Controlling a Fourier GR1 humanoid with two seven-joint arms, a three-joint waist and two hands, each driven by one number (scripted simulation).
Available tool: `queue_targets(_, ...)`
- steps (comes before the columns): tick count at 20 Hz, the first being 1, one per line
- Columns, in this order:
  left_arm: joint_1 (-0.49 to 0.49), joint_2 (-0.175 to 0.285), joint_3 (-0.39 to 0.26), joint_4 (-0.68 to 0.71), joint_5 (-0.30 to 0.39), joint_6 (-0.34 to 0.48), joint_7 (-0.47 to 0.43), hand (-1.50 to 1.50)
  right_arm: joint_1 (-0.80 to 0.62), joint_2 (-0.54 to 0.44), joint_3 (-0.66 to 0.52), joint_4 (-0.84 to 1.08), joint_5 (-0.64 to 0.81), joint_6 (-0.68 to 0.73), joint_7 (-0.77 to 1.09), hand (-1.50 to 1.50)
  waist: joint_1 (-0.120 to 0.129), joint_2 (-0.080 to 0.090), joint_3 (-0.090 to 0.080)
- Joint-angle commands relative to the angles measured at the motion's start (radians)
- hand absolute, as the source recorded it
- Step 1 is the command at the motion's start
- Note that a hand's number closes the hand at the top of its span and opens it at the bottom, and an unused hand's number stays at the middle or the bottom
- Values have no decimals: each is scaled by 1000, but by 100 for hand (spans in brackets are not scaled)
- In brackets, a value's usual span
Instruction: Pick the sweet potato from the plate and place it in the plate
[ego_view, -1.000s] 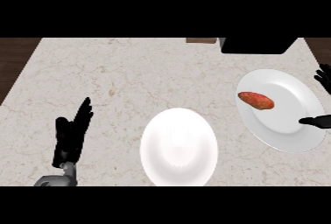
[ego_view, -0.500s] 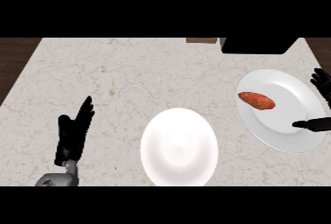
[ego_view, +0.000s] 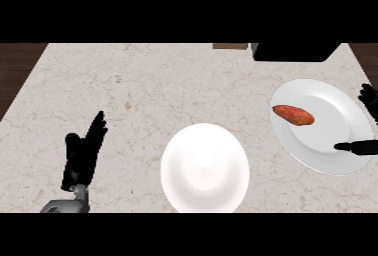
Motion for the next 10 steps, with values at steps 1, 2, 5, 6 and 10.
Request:
queue_targets(1, 30, -24, -25, -19, -31, 26, -16, 0, -11, -45, 0, 25, 0, -4, 17, -150, 3, 0, 0)
queue_targets(2, -1, -7, -12, -8, -1, -13, 4, 0, -2, -53, -2, 46, 4, -1, -14, -150, 8, 4, 1)
queue_targets(5, 32, -14, -12, -32, -9, 2, 4, 0, 14, -65, -7, 52, -5, 11, -32, -150, 6, 2, 1)
queue_targets(6, 13, 1, -12, -54, 2, -19, 30, 0, 36, -90, -15, 68, -2, 1, -58, -150, 16, 7, 3)
queue_targets(10, -11, -1, 6, -5, 2, -13, -9, 0, 26, -96, -22, 74, -10, 0, -48, -150, 11, 6, 2)
